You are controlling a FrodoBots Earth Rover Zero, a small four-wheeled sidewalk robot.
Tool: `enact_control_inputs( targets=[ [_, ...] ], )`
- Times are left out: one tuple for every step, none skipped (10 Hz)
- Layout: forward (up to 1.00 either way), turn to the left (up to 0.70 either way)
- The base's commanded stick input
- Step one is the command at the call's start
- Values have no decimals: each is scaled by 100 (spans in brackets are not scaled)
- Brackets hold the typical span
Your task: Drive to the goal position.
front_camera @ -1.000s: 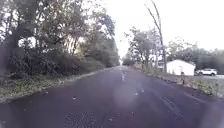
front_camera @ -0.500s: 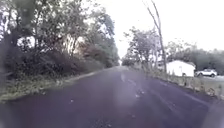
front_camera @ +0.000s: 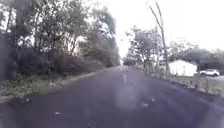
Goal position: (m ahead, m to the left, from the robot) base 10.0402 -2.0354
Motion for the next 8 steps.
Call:
enact_control_inputs(
  targets=[
    [100, 0],
    [100, 0],
    [100, 0],
    [100, -8],
    [100, -39],
    [100, -40],
    [100, -40],
    [100, -40]
  ],
)
